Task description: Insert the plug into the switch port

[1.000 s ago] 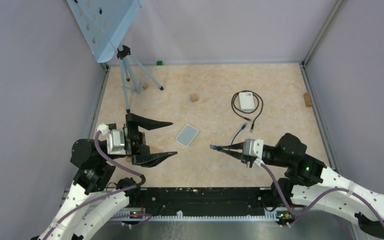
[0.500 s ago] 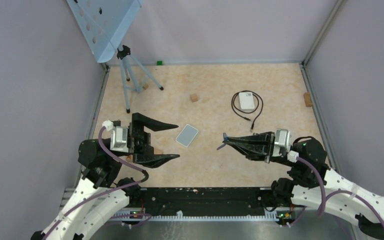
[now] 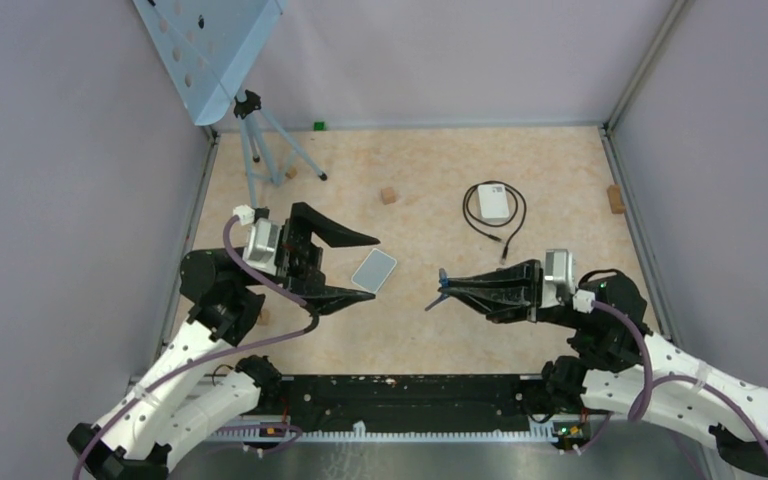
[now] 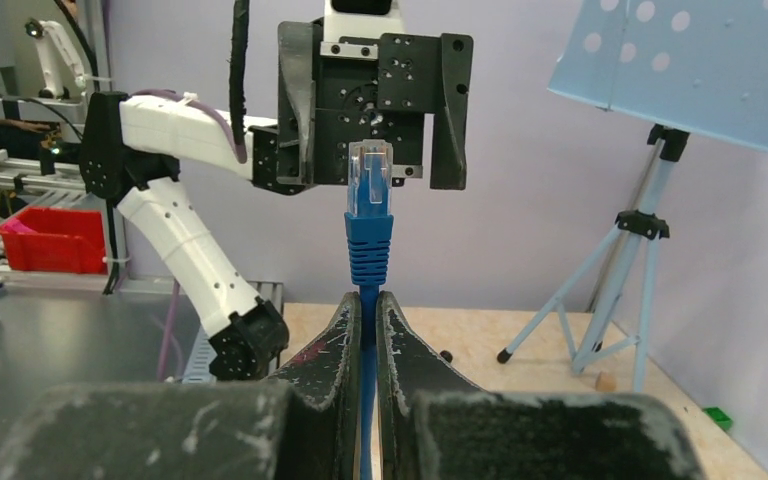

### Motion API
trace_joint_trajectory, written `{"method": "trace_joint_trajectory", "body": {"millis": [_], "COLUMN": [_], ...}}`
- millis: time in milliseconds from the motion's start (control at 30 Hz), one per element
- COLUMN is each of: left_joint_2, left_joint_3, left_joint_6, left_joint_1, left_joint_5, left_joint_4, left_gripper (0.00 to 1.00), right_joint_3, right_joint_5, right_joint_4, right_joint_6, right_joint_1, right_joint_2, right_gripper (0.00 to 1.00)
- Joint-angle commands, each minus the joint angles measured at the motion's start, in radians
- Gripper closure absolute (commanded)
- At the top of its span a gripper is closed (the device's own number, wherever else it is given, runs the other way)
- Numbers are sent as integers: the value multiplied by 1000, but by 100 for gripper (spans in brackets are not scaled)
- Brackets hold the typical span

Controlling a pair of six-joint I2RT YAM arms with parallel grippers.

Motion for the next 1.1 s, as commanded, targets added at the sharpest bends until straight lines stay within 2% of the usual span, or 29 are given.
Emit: {"method": "trace_joint_trajectory", "body": {"millis": [0,133,300,400,633,900,1067], "left_joint_2": [24,35,65,69,46,4,-26], "left_joint_3": [56,60,87,78,56,58,58], "left_joint_6": [33,110,267,286,306,343,373], "left_joint_1": [-28,-96,-255,-314,-327,-327,-327], "left_joint_5": [43,-19,-103,-153,-250,-280,-319], "left_joint_4": [64,30,-88,-101,-141,-224,-267], "left_gripper": [16,13,10,9,12,14,14], "right_joint_3": [72,140,197,225,257,203,166], "right_joint_5": [-12,28,65,111,204,448,407], "right_joint_4": [65,-34,-31,-46,-115,-59,-18], "right_joint_6": [64,24,-31,-114,-251,-269,-286], "right_joint_1": [8,9,20,68,192,205,206], "right_joint_2": [31,112,210,238,265,213,153], "right_gripper": [100,100,100,100,100,100,100]}}
